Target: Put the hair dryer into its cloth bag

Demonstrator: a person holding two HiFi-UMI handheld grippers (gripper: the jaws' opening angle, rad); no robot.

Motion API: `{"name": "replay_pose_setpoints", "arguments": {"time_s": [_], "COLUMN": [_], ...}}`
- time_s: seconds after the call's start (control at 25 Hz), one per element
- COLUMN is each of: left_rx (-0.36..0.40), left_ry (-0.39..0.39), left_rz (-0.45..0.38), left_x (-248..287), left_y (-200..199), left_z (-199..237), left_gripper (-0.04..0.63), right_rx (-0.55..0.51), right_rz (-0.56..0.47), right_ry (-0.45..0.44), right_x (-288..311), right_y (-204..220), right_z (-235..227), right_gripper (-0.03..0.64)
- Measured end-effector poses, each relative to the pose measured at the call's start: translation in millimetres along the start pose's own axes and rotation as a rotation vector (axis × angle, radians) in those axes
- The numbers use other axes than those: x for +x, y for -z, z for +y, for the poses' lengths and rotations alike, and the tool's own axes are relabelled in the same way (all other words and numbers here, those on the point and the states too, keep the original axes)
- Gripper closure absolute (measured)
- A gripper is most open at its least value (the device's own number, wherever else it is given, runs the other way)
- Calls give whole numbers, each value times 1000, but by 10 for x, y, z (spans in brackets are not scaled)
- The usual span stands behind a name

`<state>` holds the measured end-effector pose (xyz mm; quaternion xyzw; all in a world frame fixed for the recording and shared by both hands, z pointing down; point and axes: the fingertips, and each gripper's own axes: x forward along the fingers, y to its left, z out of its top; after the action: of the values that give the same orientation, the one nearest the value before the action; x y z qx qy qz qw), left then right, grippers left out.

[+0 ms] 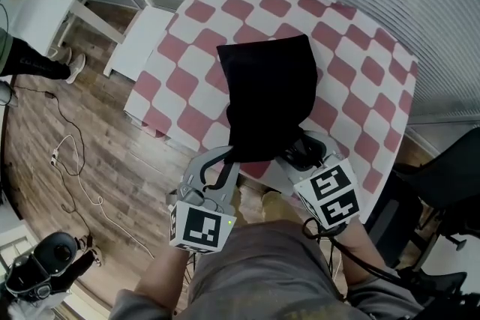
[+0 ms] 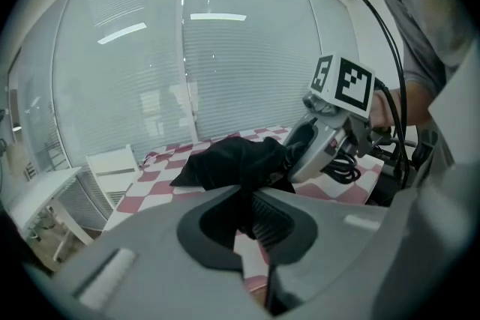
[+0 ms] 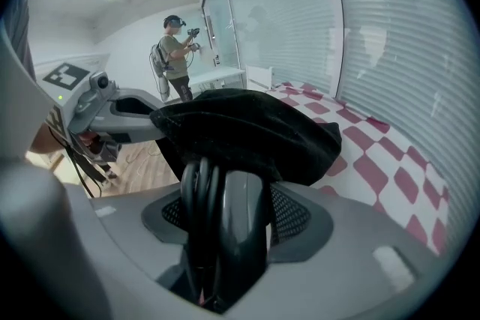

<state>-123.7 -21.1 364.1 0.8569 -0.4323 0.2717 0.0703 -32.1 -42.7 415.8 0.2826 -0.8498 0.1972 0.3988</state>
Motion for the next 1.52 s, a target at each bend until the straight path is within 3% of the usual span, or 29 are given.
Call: {"name": "replay_pose_setpoints", "arguments": {"time_s": [0.16,0.36,0.6,0.68,0.8,0.92,1.04,1.12,1.28,1.52], "left_rx": [-6,-98,-149,-161,-175,-176,-170,-170,-176,-167], "left_ry": [12,-19,-50,-56,-61,-65,-73,-81,-93,-98], "left_rz": [-2,11,33,30,28,30,29,30,33,36], "left_x": [-14,160,225,233,248,237,227,226,225,227], "left_y": [21,204,393,409,406,406,408,410,400,378], "left_z": [-89,-16,58,52,42,46,59,62,45,45], "left_gripper": [586,586,586,586,585,585,585,584,584,584], "right_rx": [-90,-90,-139,-141,-154,-174,-178,-190,-269,-352], "right_rz": [27,55,50,30,24,-8,-119,-172,-123,-79], "right_ry": [82,84,136,114,32,-47,-85,-39,37,23], "right_x": [43,268,496,513,452,240,-52,-182,-135,83], "right_y": [-28,43,152,174,240,309,241,179,191,154], "right_z": [-52,-92,-111,-94,-21,45,-24,-215,-504,-574], "right_gripper": [337,336,328,321,222,207,276,356,393,431]}}
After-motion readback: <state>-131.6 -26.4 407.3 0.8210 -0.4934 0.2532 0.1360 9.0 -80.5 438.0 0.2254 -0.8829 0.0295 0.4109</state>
